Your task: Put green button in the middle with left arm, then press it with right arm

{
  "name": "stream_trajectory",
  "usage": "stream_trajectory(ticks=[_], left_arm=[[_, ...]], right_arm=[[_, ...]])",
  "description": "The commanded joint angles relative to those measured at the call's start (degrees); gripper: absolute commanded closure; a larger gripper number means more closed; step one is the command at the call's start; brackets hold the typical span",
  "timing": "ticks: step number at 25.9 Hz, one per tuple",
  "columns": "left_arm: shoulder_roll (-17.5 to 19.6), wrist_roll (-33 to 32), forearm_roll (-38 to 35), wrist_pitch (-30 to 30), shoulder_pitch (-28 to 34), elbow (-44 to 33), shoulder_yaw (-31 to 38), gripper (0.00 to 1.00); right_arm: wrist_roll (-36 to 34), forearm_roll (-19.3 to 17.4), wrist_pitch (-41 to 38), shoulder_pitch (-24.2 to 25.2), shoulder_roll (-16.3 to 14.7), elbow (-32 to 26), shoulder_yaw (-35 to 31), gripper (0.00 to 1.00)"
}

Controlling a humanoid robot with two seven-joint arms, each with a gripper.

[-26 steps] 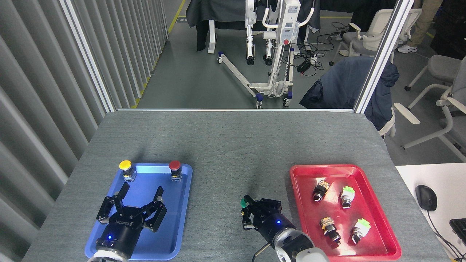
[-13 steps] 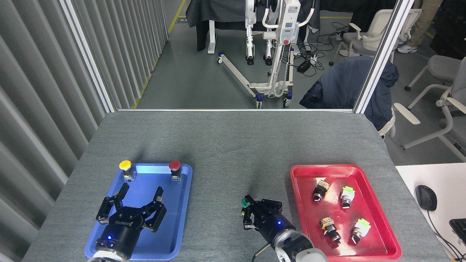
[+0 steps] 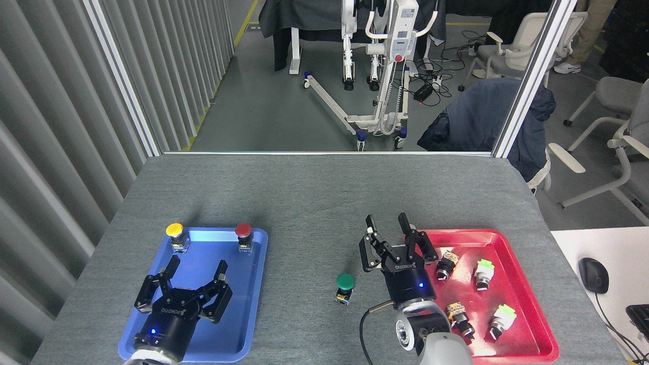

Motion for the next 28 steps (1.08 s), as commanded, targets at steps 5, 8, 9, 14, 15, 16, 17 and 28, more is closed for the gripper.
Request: stream_trajectory(ticks=[5, 8, 9, 14, 15, 16, 17, 28], left_arm=[[-0.19, -0.01, 0.23, 0.06, 0.08, 0.42, -0.05, 0.02], [-1.51, -0.01, 0.23, 0.23, 0.52, 0.42, 0.04, 0.02], [-1.69, -0.01, 0.23, 0.23, 0.52, 0.42, 0.04, 0.02], [-2.13, -0.01, 0.23, 0.32, 0.61, 0.42, 0.04, 0.02], [-2.13, -0.01, 0.23, 0.32, 0.61, 0.50, 0.04, 0.02], [-2.13, -0.01, 0.23, 0.32, 0.70, 0.59, 0.04, 0.02], [-2.13, -0.01, 0.23, 0.32, 0.61, 0.68, 0.04, 0.02], [-3.27, -0.01, 0.40, 0.41, 0.70, 2.17, 0.48, 0.02]], right_arm=[[18.39, 0.17, 2.44, 0.02, -1.57, -5.31, -9.29, 0.00], [25.42, 0.34, 2.96, 0.99, -1.66, -9.17, -11.66, 0.00], [25.24, 0.61, 2.96, 2.13, -1.48, -10.93, -12.02, 0.00], [22.43, 1.40, 2.26, 12.06, -0.60, -20.60, -12.28, 0.00], [22.25, 1.40, 2.17, 13.64, -0.52, -21.30, -12.28, 0.01], [22.17, 1.40, 2.08, 14.79, -0.52, -21.92, -12.02, 0.00], [21.90, 1.40, 2.00, 15.67, -0.60, -22.53, -11.93, 0.00], [20.41, 1.40, 0.68, 16.02, -1.66, -22.80, -11.93, 0.00]])
